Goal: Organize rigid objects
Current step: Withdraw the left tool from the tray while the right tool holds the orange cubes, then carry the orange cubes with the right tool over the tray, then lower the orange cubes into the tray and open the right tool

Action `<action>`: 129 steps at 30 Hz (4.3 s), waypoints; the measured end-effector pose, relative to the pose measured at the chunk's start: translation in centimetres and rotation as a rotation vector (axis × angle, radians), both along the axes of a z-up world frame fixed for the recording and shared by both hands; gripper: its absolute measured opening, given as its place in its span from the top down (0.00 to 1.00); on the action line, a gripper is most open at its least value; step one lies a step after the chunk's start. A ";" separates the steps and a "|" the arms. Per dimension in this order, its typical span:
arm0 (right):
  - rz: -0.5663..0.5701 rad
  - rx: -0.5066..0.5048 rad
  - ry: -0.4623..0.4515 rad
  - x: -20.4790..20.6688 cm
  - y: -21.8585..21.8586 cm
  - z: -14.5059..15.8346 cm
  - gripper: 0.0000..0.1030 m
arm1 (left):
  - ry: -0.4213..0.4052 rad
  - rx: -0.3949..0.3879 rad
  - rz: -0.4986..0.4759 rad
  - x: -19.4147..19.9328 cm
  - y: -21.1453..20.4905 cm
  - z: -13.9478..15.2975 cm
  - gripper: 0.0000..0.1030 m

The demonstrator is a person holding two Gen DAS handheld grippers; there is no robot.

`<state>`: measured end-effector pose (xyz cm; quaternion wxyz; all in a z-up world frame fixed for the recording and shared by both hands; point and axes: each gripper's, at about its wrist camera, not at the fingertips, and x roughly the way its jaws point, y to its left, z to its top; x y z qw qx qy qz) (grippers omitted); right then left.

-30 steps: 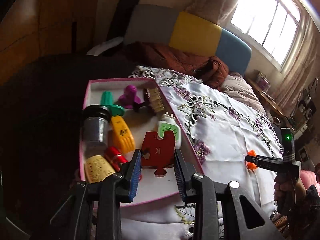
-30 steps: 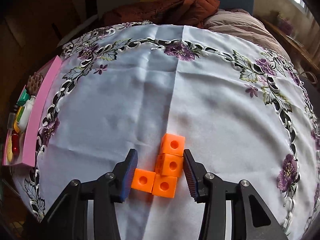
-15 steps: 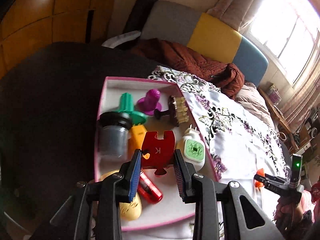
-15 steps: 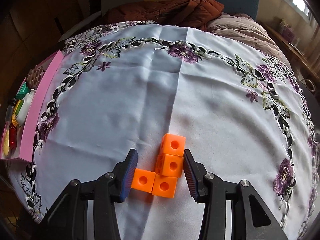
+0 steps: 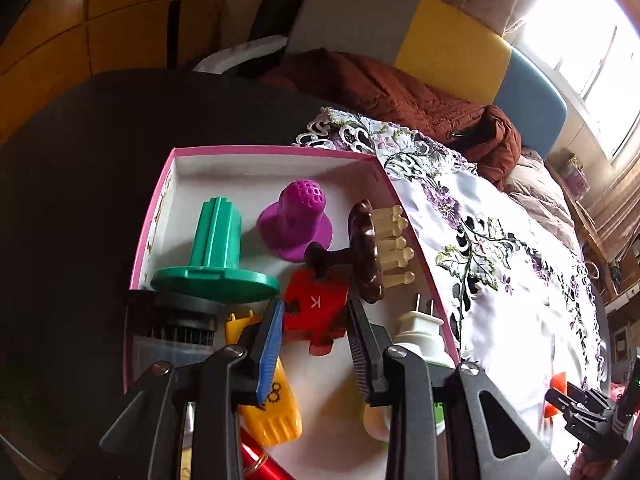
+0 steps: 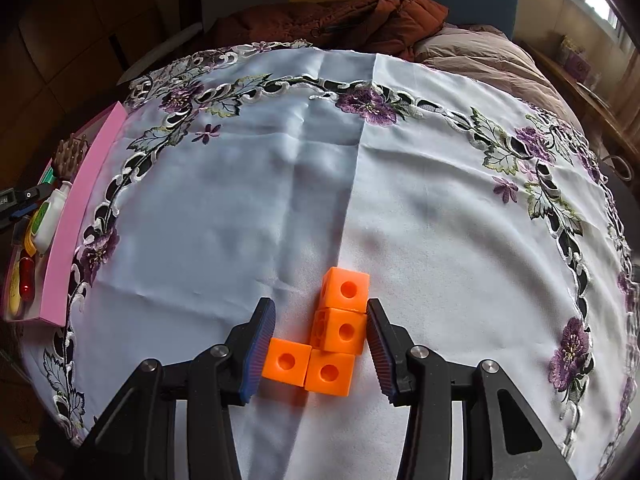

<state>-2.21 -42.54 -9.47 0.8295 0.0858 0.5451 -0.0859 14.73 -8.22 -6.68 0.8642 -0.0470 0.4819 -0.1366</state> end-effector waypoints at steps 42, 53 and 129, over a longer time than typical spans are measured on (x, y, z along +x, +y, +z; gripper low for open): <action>0.053 -0.046 -0.070 -0.3 1.4 0.9 0.57 | -0.173 0.078 0.079 -12.2 6.8 5.9 0.60; 0.076 -0.069 -0.031 -0.2 1.9 0.0 0.57 | -0.140 0.083 0.089 -12.7 7.5 4.8 0.60; 0.493 0.142 -0.163 3.6 26.3 3.2 0.32 | -0.093 0.087 0.183 -12.8 10.7 2.9 0.58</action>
